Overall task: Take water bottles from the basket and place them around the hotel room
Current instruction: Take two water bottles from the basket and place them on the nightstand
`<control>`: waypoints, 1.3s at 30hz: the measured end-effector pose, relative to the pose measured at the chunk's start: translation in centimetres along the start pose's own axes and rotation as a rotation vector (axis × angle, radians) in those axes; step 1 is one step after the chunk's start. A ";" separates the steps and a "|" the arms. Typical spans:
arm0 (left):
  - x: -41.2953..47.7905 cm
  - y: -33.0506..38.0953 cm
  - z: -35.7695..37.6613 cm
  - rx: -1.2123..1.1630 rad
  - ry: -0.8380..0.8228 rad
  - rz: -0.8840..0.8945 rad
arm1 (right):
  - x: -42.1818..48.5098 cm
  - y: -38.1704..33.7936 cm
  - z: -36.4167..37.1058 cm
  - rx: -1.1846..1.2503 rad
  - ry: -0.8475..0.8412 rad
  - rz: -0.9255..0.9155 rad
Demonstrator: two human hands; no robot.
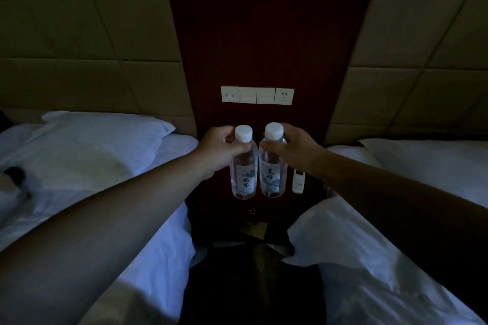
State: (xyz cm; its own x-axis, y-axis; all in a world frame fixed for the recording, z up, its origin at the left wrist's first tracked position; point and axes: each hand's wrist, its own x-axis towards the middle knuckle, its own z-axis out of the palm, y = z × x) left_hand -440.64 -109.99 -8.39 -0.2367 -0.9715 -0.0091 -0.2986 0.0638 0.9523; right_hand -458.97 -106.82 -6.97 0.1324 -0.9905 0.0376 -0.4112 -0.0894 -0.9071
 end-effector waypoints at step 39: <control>46.5 -23.2 2.6 0.282 -0.292 0.003 | 41.8 26.7 -2.5 -0.339 0.197 0.624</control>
State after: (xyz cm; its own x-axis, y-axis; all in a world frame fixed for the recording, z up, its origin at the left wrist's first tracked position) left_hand -447.16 -156.06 -31.66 -0.4786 -0.8681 -0.1315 -0.5300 0.1662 0.8315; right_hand -466.66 -150.85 -28.53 -0.3688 -0.8652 -0.3398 -0.6176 0.5013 -0.6060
